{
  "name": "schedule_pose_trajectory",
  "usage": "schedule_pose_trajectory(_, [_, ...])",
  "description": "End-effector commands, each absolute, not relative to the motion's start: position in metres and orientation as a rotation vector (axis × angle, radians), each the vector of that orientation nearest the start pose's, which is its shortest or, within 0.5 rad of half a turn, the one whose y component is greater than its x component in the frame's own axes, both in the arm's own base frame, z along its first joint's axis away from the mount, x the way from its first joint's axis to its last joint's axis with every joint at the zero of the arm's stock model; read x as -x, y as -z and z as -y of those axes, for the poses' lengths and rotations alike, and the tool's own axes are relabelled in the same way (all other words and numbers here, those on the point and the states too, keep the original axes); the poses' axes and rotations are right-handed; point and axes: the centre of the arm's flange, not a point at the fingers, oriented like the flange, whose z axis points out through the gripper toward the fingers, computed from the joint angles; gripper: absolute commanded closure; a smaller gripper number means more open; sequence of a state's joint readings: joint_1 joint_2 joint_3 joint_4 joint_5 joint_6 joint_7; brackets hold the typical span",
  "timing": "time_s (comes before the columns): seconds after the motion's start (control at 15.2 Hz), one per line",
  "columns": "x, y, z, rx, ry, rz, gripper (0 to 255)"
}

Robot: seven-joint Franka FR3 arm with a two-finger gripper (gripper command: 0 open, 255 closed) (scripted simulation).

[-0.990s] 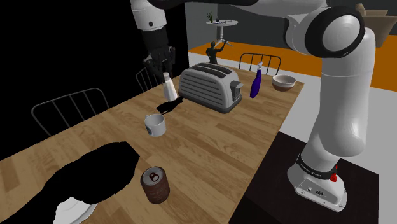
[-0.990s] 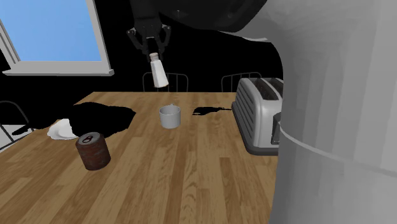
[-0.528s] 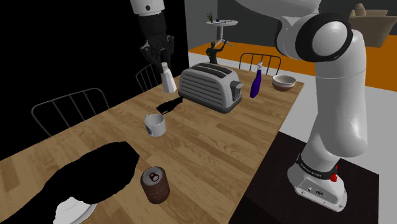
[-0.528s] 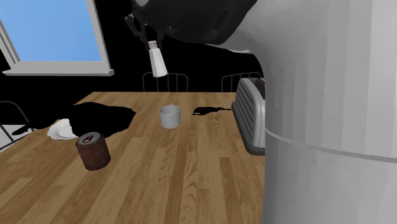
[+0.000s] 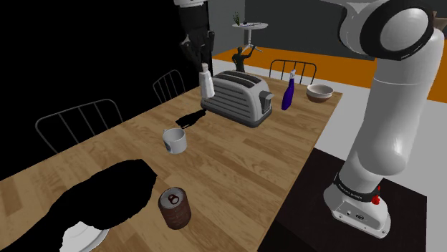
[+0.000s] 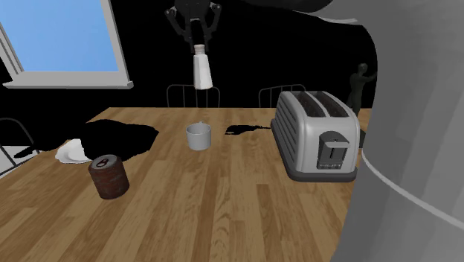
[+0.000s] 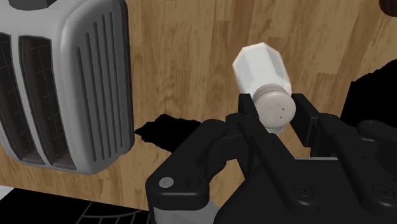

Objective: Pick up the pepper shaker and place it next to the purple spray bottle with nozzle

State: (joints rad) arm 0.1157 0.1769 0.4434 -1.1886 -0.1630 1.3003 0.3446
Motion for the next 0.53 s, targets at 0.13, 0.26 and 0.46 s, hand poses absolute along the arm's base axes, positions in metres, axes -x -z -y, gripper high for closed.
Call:
schedule_pose_trajectory(0.13, [-0.493, -0.681, -0.209, 3.225, -0.016, 0.275, 255])
schedule_pose_trajectory(0.26, [-0.484, -0.681, -0.184, 3.225, -0.016, 0.275, 255])
schedule_pose_trajectory(0.46, [-0.472, -0.681, -0.146, 3.225, -0.016, 0.275, 255])
